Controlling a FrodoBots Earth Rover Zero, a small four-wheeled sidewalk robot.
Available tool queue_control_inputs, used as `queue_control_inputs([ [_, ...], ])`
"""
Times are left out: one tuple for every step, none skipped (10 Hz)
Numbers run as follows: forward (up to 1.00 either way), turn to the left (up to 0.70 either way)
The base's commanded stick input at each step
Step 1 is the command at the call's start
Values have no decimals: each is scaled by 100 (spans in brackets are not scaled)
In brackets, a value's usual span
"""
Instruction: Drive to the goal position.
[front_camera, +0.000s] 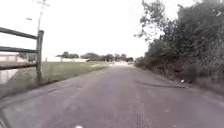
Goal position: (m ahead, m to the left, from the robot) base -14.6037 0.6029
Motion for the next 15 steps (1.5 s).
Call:
queue_control_inputs([
  [100, -8],
  [100, -9],
  [100, -10],
  [100, -11],
  [76, -9],
  [7, -1],
  [7, -1],
  [7, -1],
  [7, 1],
  [7, 6],
  [7, 10],
  [7, 12],
  [7, 12],
  [7, 12],
  [7, 12],
])
